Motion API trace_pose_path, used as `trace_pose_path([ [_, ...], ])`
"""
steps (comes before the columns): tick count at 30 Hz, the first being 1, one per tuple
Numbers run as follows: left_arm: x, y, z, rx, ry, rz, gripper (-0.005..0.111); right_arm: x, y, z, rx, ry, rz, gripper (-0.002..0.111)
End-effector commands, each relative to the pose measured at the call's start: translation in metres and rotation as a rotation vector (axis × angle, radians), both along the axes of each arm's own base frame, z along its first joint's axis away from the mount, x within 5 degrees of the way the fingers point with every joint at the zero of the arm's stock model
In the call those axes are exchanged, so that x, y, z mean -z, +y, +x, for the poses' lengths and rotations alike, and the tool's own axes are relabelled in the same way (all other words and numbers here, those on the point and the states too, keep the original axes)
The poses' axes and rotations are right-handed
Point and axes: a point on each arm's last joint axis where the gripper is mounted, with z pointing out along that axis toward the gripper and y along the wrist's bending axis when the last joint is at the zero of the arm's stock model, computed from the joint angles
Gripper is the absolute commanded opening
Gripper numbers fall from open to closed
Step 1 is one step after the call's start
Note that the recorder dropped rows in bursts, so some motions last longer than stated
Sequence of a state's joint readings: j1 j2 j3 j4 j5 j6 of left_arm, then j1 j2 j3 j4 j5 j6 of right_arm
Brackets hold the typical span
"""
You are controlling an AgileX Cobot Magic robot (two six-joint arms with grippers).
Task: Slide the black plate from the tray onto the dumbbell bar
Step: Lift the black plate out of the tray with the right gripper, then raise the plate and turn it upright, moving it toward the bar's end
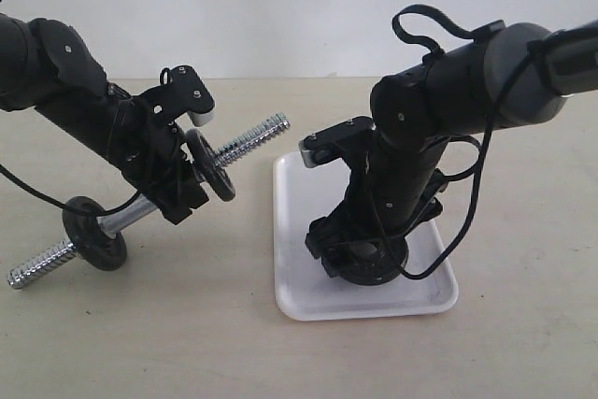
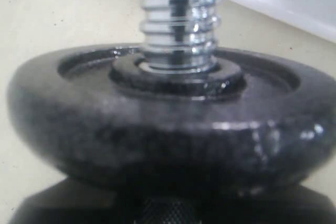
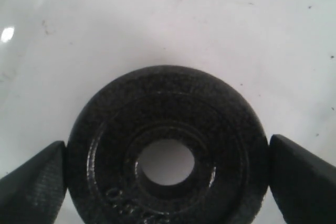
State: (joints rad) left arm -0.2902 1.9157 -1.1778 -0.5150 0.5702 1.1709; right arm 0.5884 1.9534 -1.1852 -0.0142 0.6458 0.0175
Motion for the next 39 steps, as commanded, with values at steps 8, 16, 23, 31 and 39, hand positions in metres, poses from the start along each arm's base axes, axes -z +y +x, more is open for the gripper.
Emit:
trace_pose_path([
  [8,-0.027,-0.002,0.003,-0.035,-0.075,-0.054,0.004,-0.026,0.001,0.002,-0.024,-0.092,0.052,0.000],
  [16,-0.027,-0.002,0.002,-0.034,-0.073,-0.054,0.004,-0.047,-0.008,0.003,-0.011,-0.135,0.079,0.000],
  [23,-0.027,-0.002,0.002,-0.034,-0.073,-0.054,0.004,-0.047,-0.033,0.016,0.043,-0.104,0.099,0.000],
  [31,-0.027,-0.002,0.002,-0.034,-0.073,-0.054,0.004,-0.051,-0.044,0.024,0.041,-0.034,0.315,0.000],
  [39,-0.027,-0.002,0.002,-0.034,-0.073,-0.054,0.004,-0.053,-0.041,0.023,-0.020,-0.036,0.355,0.000],
])
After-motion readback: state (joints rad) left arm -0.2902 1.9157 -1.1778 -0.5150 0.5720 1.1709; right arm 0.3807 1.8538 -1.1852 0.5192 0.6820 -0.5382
